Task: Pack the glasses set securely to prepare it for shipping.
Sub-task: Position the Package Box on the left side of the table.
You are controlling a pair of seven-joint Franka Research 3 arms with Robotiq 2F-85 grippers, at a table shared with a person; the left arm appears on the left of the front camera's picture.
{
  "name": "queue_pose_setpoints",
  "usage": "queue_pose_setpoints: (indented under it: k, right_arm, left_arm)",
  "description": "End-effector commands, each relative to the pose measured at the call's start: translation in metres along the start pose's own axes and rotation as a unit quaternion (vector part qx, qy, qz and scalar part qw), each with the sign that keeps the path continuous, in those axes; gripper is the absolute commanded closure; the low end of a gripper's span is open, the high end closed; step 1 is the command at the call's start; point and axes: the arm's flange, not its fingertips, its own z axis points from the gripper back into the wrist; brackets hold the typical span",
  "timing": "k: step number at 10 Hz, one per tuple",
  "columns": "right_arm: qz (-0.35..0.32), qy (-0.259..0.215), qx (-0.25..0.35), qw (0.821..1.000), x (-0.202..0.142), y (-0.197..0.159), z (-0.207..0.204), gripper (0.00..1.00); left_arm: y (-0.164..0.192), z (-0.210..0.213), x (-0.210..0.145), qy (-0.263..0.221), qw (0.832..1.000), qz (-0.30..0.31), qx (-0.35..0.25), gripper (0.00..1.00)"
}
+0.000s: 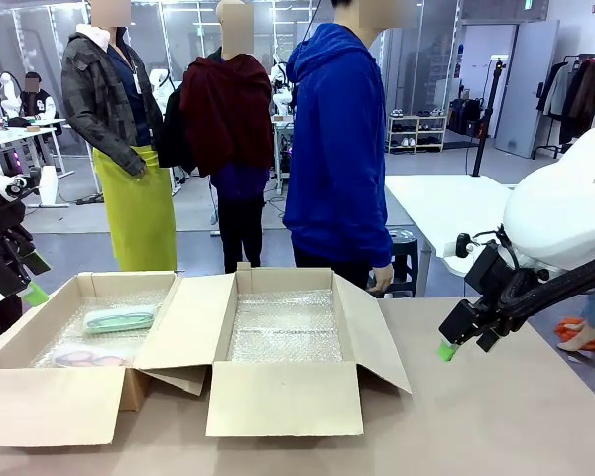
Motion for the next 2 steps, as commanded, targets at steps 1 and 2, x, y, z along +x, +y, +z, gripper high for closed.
queue_pose_setpoints:
  k: [1, 2]
  right_arm:
    - [0.007, -0.001, 0.003, 1.0, -0.0009, 0.0007, -0.0001, 0.0]
    - [0.007, -0.001, 0.003, 1.0, -0.0009, 0.0007, -0.0001, 0.0]
  left_arm:
    - [0.0008, 0.0008, 0.0001, 0.005, 1.0, 0.0, 0.01, 0.09]
    - [0.0008, 0.0008, 0.0001, 0.005, 1.0, 0.0, 0.01, 0.09]
